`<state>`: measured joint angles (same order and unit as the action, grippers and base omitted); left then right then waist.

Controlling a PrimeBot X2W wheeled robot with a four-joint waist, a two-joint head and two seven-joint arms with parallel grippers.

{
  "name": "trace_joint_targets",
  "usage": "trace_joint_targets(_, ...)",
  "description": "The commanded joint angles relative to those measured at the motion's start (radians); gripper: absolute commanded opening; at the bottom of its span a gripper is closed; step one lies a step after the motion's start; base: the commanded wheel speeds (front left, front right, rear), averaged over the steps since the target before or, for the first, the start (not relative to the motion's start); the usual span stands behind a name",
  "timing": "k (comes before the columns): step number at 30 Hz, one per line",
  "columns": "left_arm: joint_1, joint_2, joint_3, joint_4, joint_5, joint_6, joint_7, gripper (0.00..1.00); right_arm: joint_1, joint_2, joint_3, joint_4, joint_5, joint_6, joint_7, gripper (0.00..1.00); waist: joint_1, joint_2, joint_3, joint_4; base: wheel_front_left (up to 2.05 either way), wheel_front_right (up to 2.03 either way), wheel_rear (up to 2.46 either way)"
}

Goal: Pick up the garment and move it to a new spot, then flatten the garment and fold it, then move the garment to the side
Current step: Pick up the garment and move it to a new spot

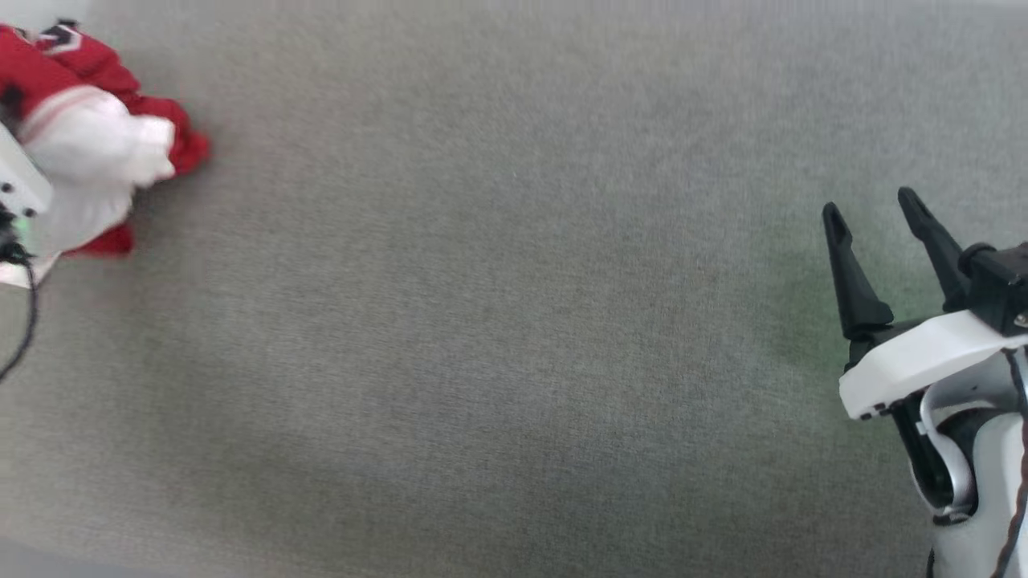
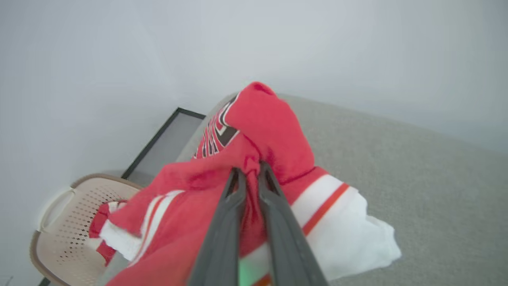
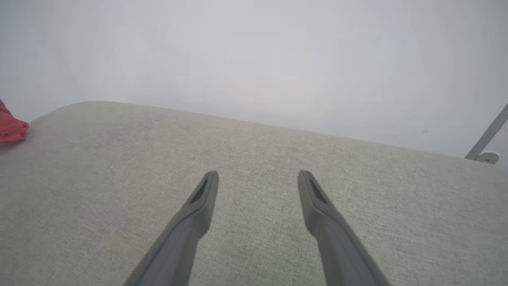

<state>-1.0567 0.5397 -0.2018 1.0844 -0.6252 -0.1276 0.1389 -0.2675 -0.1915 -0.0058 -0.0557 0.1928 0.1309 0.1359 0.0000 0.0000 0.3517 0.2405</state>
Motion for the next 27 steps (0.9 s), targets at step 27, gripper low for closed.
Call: trace_joint_targets(27,0.105,0.237,-0.164,-0.870,-0.048,0.101,0.282,0.00,0.097,0.087,-0.129,0.015,0.015,0.000,-0.104,1.00,0.0000,0.0000,-0.235,-0.101,0.00,0.00,0.00)
